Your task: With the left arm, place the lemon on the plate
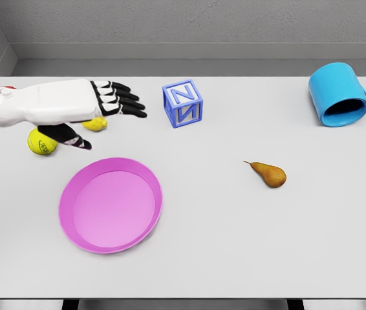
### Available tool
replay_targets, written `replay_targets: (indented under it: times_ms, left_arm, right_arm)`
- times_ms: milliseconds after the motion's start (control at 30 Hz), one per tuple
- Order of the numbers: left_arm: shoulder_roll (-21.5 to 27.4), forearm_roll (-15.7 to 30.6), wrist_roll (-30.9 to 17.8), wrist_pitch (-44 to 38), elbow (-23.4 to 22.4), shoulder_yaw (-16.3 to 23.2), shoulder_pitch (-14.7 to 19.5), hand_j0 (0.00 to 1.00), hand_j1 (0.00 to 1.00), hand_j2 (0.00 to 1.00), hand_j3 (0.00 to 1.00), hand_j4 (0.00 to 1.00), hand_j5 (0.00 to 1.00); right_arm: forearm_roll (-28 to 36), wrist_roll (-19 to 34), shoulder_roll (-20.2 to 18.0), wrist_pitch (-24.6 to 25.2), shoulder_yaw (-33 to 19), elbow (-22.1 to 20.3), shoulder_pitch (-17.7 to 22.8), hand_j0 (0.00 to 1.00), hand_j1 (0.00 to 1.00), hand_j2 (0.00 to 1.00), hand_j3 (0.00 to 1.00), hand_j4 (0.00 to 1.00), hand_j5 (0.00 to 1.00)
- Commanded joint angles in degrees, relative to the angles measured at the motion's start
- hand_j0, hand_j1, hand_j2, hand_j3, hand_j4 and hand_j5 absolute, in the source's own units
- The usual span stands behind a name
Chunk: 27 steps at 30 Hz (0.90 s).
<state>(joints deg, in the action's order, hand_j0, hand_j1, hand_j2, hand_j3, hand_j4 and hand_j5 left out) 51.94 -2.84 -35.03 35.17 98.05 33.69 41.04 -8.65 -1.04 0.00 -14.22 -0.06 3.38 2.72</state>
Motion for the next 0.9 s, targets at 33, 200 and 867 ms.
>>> replay_targets:
  times_ms: [33, 200, 867]
  left_arm:
    - [-0.44, 0.11, 0.03, -0.17, -2.43, -0.20, 0.09, 1.00, 1.00, 1.00, 1.00, 1.00, 1.00]
    - [-5.36, -5.24, 0.03, -0.17, -10.24, -0.47, -0.09, 1.00, 1.00, 1.00, 1.00, 1.00, 1.00]
    - [-21.26, -28.97, 0.03, -0.17, -31.87, -3.02, 2.46, 1.00, 1.00, 1.00, 1.00, 1.00, 1.00]
  right_arm:
    - [0.03, 0.86, 0.00, 0.07, -0.02, 0.31, 0.26, 1.00, 1.00, 1.00, 1.00, 1.00, 1.00]
    - [0.03, 0.78, 0.00, 0.06, -0.02, 0.04, 0.09, 1.00, 1.00, 1.00, 1.00, 1.00, 1.00]
    - [0.03, 0.86, 0.00, 0.07, -0.02, 0.13, 0.09, 1.00, 1.00, 1.00, 1.00, 1.00, 1.00]
